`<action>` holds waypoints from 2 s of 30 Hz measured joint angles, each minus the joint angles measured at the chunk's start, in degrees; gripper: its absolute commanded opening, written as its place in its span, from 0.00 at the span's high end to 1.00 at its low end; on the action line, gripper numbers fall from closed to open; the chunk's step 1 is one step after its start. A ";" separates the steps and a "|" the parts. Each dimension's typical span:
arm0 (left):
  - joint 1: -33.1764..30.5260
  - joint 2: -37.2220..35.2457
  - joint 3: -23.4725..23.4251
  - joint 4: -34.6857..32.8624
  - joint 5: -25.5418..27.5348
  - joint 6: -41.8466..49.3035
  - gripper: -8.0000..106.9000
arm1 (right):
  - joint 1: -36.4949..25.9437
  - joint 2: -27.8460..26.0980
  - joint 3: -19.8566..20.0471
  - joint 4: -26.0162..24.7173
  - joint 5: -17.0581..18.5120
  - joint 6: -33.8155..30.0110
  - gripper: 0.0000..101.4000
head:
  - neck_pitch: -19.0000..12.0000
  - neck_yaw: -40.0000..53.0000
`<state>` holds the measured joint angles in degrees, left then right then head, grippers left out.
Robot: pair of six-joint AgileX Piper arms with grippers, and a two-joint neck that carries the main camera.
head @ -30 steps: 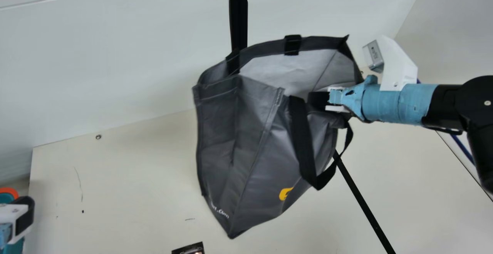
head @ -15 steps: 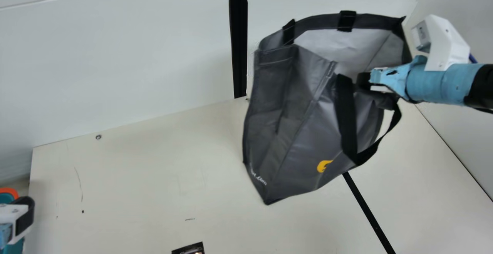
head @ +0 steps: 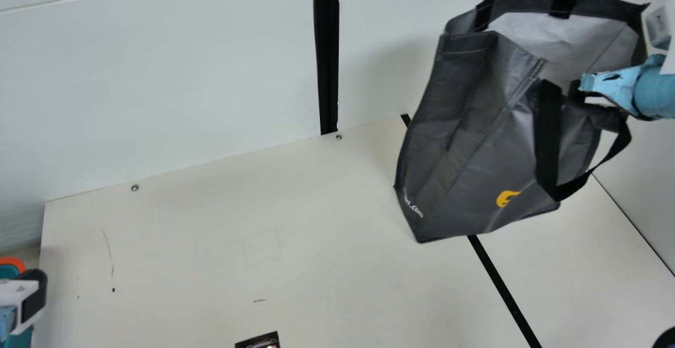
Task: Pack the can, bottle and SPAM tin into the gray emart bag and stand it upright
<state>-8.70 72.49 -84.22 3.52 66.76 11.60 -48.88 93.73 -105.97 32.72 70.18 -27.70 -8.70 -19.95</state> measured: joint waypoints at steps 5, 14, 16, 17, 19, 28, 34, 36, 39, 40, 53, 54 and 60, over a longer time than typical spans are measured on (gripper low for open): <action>0.00 0.00 0.00 0.00 0.00 0.00 0.15 | -2.60 2.71 -3.86 -1.80 -0.08 -0.15 1.00 | 0.00 0.00; 0.00 0.00 0.00 0.00 0.00 0.00 0.15 | -6.28 6.63 -9.02 -3.70 -0.35 0.48 0.93 | 0.00 0.09; 0.00 0.00 0.00 0.00 0.00 0.00 0.15 | -6.66 7.02 -9.42 -3.70 -0.35 0.80 0.87 | 0.00 0.00; 0.00 0.00 0.00 0.00 0.00 0.00 0.15 | -6.78 7.10 -9.62 -3.70 -0.35 1.03 0.84 | 0.00 0.09; 0.00 0.00 0.00 0.10 0.00 0.00 0.15 | -6.91 7.22 -9.87 -3.60 -0.29 1.45 0.77 | 0.00 0.00; 0.00 0.00 0.00 0.10 0.00 0.00 0.15 | -6.92 6.80 -12.04 -1.68 -0.64 2.76 0.47 | 0.00 0.00; 0.00 0.00 0.00 0.10 0.00 0.00 0.15 | -6.26 5.76 -13.94 -0.31 -0.48 2.87 0.28 | 0.00 0.00; 0.00 0.00 0.00 0.10 0.00 0.00 0.15 | -6.06 5.33 -14.71 0.34 -0.35 2.87 0.21 | 0.00 0.00; 0.00 0.00 0.00 0.10 0.00 0.00 0.15 | -5.48 4.84 -15.82 0.61 0.22 2.82 0.11 | 0.00 0.00; 0.00 0.00 0.00 0.10 0.00 0.00 0.15 | -5.28 4.58 -16.14 0.68 0.37 2.69 0.08 | 0.00 0.00; 0.00 0.00 0.00 0.10 0.00 0.00 0.15 | -2.54 2.03 -21.67 1.41 -0.28 0.21 0.06 | 0.00 0.00; 0.00 0.00 0.00 0.10 0.00 0.00 0.15 | -2.22 1.86 -22.02 1.47 -0.28 0.19 0.06 | 0.00 0.00; 0.00 0.00 0.00 0.10 0.00 0.00 0.15 | -0.24 0.61 -22.67 2.39 -0.25 -0.40 0.06 | 0.00 0.09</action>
<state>-8.70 72.49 -84.22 3.62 66.76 11.60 -49.12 94.35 -128.64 35.12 69.94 -28.10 -8.70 -19.86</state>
